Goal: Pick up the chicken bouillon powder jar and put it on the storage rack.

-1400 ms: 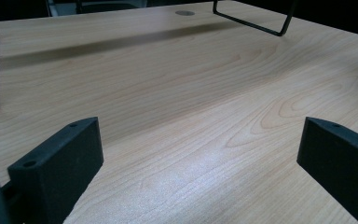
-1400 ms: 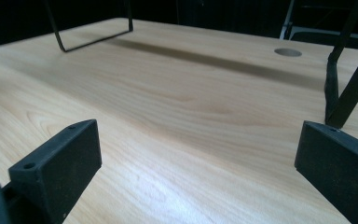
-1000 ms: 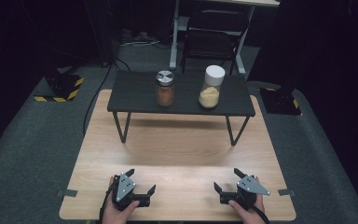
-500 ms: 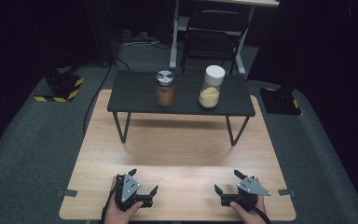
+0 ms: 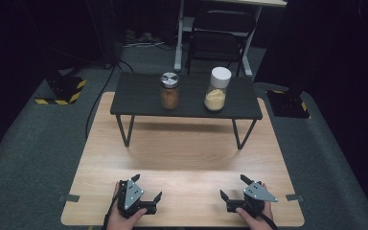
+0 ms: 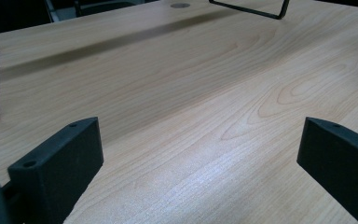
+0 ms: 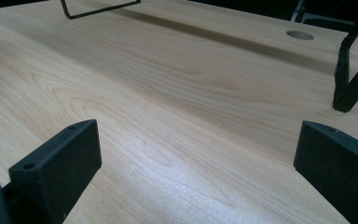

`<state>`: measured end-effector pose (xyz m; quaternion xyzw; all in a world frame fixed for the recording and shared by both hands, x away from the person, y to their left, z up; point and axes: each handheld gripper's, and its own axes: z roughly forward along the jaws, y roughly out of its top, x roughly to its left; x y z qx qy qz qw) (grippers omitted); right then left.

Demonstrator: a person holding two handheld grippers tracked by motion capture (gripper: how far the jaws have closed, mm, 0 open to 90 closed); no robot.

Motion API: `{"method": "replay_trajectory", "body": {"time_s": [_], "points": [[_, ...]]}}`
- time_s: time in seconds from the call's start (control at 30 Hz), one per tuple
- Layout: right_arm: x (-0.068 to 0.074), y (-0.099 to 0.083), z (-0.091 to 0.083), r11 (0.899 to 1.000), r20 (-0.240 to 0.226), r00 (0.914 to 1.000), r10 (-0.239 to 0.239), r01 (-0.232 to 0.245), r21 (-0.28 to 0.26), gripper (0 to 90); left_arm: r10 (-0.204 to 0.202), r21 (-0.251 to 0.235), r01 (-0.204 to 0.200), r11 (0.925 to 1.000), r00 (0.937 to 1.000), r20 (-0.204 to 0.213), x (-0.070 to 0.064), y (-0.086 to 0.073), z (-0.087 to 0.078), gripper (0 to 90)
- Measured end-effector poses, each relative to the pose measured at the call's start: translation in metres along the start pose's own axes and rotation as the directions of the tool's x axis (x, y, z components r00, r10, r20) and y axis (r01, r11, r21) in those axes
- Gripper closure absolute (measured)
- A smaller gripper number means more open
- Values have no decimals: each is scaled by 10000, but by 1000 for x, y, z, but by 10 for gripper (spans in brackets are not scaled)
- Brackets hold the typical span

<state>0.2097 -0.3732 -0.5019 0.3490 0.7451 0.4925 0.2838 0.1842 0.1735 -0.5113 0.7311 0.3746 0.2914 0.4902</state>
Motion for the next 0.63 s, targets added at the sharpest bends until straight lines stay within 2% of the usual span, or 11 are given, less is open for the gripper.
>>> {"method": "replay_trajectory", "body": {"time_s": [0.5, 0.63], "points": [[5, -2, -4, 10000, 118, 9999, -4, 4, -24, 6, 132, 129, -132, 9998, 9999, 22, -1, 5, 8, 4], [3, -2, -4, 10000, 38, 10000, 52, -52, -36, 7, 67, 18, -67, 10000, 10000, 74, 0, 3, 7, 4]]}}
